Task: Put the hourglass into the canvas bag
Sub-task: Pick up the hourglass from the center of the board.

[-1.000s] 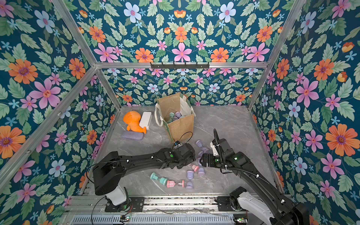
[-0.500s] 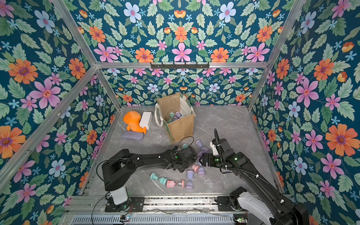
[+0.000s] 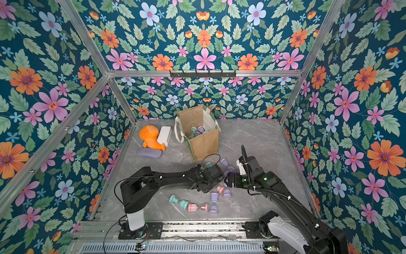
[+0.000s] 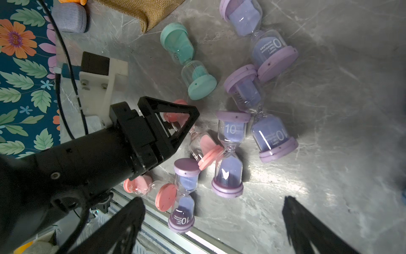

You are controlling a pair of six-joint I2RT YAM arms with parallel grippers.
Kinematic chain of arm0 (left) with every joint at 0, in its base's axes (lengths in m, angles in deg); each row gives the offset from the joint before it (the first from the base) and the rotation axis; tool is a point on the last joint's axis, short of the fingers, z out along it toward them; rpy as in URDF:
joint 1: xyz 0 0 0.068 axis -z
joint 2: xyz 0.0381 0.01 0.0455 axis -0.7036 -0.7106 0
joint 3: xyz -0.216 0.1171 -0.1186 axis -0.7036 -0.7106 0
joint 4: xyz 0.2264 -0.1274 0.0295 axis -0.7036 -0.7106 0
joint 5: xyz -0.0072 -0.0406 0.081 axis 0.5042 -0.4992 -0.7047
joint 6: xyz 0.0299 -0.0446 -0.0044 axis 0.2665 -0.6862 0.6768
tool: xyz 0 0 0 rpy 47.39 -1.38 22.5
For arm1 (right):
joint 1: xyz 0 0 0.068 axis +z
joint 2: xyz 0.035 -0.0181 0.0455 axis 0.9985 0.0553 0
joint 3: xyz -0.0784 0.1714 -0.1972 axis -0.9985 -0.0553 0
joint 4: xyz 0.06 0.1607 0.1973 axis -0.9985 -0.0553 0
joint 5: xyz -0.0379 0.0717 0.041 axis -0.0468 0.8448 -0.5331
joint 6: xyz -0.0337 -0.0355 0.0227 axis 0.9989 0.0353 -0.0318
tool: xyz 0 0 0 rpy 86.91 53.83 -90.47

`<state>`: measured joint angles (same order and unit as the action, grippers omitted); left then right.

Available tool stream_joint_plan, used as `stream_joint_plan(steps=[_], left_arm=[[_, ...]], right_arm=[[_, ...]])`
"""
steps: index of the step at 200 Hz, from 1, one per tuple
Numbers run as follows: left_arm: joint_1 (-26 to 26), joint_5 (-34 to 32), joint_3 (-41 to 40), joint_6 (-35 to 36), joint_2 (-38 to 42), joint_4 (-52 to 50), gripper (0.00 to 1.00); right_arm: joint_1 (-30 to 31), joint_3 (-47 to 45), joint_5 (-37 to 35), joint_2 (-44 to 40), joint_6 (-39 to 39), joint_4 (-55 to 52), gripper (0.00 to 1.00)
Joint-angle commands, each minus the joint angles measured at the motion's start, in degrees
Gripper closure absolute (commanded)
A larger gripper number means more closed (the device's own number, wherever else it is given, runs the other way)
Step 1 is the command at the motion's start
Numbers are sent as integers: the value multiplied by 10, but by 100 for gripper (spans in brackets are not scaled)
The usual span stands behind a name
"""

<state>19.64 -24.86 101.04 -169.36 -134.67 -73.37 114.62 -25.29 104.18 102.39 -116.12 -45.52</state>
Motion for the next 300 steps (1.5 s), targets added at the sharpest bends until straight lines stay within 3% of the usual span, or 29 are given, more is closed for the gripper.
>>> stream_joint_plan(steps=[1, 81, 152, 217, 248, 262, 300], left_arm=[[-1, -3, -1, 2, -5, -16, 47], [-4, -15, -17, -11, 8, 7, 59], [-12, -44, -35, -13, 53, 34, 62], [-12, -155, -43, 8, 151, -36, 64], [-12, -210, -36, 60, 206, -59, 65], [-12, -232, -24, 92, 227, -72, 70], [-12, -271, 43, 211, 258, -97, 70]], right_arm=[[0, 0, 2, 1, -1, 5, 1], [0, 6, -3, -1, -3, 1, 1], [0, 37, -2, -4, 3, -10, 1], [0, 74, 27, 0, 10, 3, 1], [0, 103, 43, 11, 8, 14, 1], [0, 116, 50, 16, 4, 22, 1], [0, 146, 71, 38, -8, 56, 1]])
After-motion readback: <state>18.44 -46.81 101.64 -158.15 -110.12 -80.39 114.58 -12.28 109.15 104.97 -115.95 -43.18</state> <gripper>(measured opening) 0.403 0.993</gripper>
